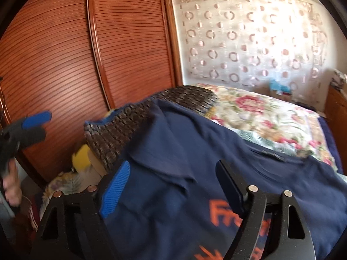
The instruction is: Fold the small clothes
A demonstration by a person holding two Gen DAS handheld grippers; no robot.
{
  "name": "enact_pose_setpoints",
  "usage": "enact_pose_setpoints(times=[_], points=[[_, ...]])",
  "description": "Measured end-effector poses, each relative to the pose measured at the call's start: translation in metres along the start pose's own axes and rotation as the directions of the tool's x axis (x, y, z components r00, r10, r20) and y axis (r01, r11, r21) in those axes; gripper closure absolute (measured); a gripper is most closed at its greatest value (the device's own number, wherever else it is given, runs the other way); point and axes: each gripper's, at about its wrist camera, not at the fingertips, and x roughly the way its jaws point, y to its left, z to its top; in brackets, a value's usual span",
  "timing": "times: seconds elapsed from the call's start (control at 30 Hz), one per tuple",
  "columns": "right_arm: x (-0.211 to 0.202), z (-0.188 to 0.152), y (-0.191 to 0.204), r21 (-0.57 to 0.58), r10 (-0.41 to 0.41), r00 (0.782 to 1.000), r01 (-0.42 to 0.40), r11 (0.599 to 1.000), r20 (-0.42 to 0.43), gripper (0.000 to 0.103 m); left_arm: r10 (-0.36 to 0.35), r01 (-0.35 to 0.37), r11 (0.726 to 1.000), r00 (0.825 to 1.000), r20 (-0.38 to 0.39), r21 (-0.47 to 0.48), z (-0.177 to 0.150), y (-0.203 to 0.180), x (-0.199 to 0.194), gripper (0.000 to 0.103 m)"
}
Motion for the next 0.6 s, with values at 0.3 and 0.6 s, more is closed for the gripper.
enact_pose_setpoints(times=[0.3, 0.6], points=[[0.055, 0.019, -0.004, -0.044, -0.024, 0.993, 0.019, 0.999, -0.117, 0.068, 0.005, -0.005, 1.000, 1.000, -0.027, -0.008, -0.013, 0.004, 0.005, 0.027], [0.079, 0.051, -0.036, -0.057, -0.151, 0.980, 0.145, 0.988, -0.126, 0.098, 0.005, -0.005, 1.000, 1.000, -0.027, -0.019, -0.017, 0.005, 0.003, 0.027]])
